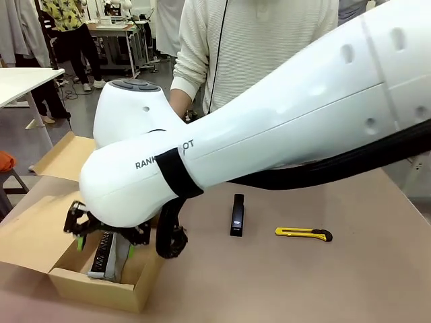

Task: Place items inside the box.
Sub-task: Pick up a Pencil pouch or Stapler and place it inside the Mailer Box closest to the robot.

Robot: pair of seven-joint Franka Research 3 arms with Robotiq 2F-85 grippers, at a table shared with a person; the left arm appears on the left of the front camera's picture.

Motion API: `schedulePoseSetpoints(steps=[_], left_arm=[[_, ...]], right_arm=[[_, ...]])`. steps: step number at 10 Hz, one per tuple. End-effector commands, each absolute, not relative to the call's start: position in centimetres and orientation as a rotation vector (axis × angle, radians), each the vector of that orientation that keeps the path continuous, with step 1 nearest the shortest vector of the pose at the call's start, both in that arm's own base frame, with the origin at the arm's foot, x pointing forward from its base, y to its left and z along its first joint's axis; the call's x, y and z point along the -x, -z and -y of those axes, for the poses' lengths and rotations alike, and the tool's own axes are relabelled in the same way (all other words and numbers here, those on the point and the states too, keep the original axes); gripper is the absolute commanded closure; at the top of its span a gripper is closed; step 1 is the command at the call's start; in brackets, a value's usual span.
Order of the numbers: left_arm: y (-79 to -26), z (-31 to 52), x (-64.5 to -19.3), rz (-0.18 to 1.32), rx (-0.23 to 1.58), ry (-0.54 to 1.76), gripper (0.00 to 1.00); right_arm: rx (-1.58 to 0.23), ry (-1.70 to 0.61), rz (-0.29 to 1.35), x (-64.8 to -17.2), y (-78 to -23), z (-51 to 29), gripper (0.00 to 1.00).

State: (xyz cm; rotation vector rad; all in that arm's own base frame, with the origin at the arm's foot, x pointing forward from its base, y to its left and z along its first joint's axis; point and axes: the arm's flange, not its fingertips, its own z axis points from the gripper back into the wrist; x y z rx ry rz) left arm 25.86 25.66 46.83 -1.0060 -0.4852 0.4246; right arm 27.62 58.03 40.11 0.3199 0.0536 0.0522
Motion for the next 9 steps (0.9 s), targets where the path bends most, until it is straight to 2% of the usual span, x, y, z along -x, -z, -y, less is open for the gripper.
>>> schedulePoseSetpoints(steps=[1,2,3,5,6,9], left_arm=[[-46.9,-25.6,-25.8,0.496,1.012,-0.407,0.0],[-46.9,-25.6,-25.8,0.496,1.012,-0.407,0.0],[-46.9,-25.6,-25.8,0.496,1.012,-0.407,0.0],[-46.9,-25.6,-25.8,0.496,1.012,-0.407,0.0],[-46.9,-25.6,-25.8,0.496,1.012,-0.407,0.0],[-46.9,-25.6,-25.8,0.496,1.012,-0.407,0.0]], right_arm=[[-0.329,-0.116,-0.115,-25.6,-41.1,-54.9,0.0],[-0.263,-0.108,-0.119,-25.0,-40.5,-55.2,0.0],[-0.31,-0.074,-0.081,-25.9,-40.5,-57.3,0.0],[-0.283,-0.093,-0.098,-24.5,-40.7,-56.5,0.0],[-0.333,-0.089,-0.093,-25.9,-41.0,-55.9,0.0],[-0.527,0.054,-0.106,-28.7,-46.0,-45.3,0.0]])
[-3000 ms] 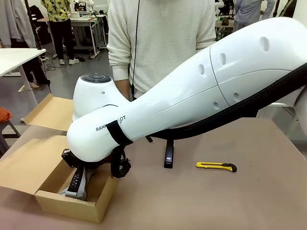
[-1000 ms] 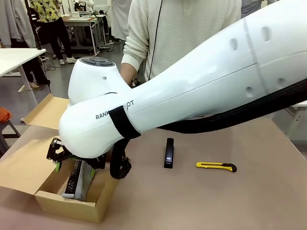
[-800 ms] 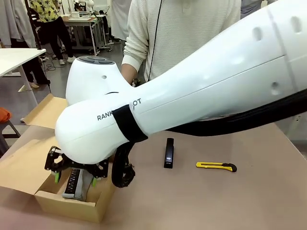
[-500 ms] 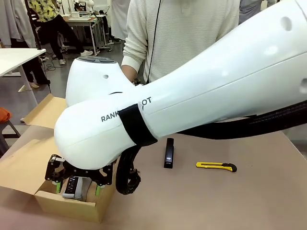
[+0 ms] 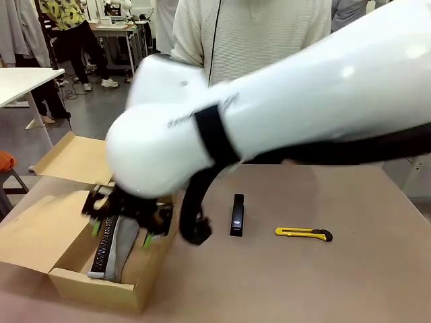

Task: Place items inside the box.
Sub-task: Pick up a Pencil pouch or Stapler and place it inside the Mailer Box closest to the robot.

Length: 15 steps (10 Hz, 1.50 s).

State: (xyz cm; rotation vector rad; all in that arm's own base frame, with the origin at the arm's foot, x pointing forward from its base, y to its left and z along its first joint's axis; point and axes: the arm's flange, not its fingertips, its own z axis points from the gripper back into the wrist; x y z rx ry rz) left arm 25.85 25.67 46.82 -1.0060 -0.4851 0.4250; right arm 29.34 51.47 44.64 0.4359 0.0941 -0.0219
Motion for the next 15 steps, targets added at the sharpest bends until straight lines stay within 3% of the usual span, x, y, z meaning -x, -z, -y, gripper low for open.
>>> schedulePoseSetpoints(steps=[1,6,8,11,14,15], left_arm=[[-46.9,-25.6,-25.8,0.496,1.012,-0.407,0.0],[-46.9,-25.6,-25.8,0.496,1.012,-0.407,0.0],[-46.9,-25.6,-25.8,0.496,1.012,-0.407,0.0],[-46.9,-25.6,-25.8,0.496,1.012,-0.407,0.0],[-46.9,-25.6,-25.8,0.496,1.012,-0.407,0.0],[-46.9,-25.6,-25.8,0.496,1.012,-0.407,0.0]], right_arm=[[-0.63,0.121,-0.101,-29.4,-48.0,-39.6,0.0],[-1.142,0.288,-0.118,-27.2,-50.2,-13.5,0.0],[-1.328,0.398,-0.162,-25.8,-46.7,-4.7,0.0],[-1.503,0.367,-0.21,-21.7,-37.7,1.5,0.0],[-1.465,0.336,-0.217,-19.1,-30.3,0.9,0.0],[-1.549,0.371,-0.242,-28.5,-40.1,8.2,0.0]])
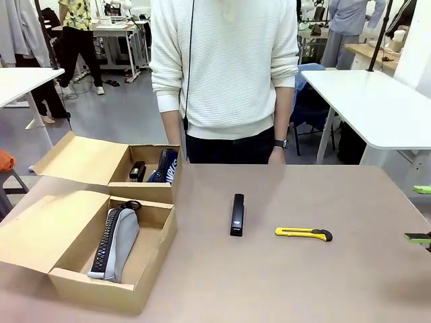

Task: Place items inside the box.
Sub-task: Pick up a Pencil pouch or Stapler and place it inside the Mailer Box closest to the robot.

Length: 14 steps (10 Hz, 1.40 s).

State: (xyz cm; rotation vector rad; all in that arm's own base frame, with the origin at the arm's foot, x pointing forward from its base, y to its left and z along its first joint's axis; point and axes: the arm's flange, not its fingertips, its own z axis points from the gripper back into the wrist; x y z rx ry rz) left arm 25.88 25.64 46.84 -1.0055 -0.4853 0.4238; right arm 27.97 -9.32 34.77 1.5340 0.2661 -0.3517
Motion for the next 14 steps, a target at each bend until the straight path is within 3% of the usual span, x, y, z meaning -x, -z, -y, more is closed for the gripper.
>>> schedulePoseSetpoints(steps=[1,14], left_arm=[[-46.91,-25.57,-25.79,0.496,1.012,-0.407,0.0],[-46.91,-25.57,-25.79,0.496,1.012,-0.407,0.0]], right_arm=[[-1.549,0.371,-0.242,-28.48,-40.12,8.17,0.0],[-1.532,0.358,-0.234,-28.68,-39.8,8.29,0.0]])
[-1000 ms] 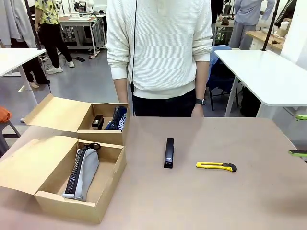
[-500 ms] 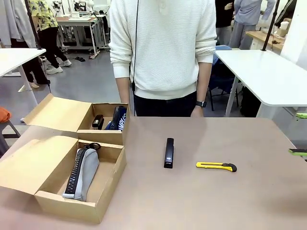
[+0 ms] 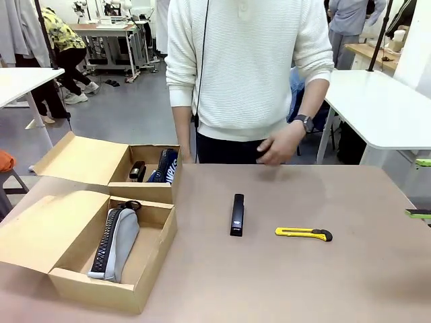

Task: Place items inside the box.
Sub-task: Pick up a Pencil pouch or Stapler and place it inside the Mailer Box closest to the robot.

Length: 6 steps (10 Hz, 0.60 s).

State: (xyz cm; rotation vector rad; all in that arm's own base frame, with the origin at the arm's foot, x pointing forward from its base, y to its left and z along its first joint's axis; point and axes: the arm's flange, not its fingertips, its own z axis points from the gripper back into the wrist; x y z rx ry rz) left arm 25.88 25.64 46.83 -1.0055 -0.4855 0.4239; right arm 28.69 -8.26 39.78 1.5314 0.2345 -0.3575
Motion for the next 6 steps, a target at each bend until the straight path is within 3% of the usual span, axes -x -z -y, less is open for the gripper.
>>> schedulePoseSetpoints(steps=[1,2,3,4,6], left_arm=[[-46.9,-25.6,-25.8,0.496,1.012,-0.407,0.0],[-46.9,-25.6,-25.8,0.496,1.012,-0.407,0.0],[-46.9,-25.6,-25.8,0.496,1.012,-0.407,0.0],[-46.9,-25.6,-25.8,0.496,1.012,-0.407,0.0],[-46.9,-25.6,-25.8,0.496,1.012,-0.407,0.0]], right_arm=[[-1.262,0.32,-0.228,-30.7,-41.0,4.1,0.0],[-1.041,0.256,-0.249,-33.8,-41.9,-0.8,0.0],[-1.011,0.261,-0.282,-34.8,-42.5,-0.7,0.0],[-1.129,0.249,-0.213,-32.9,-43.4,3.5,0.0],[-1.175,0.27,-0.092,-25.5,-43.5,11.4,0.0]])
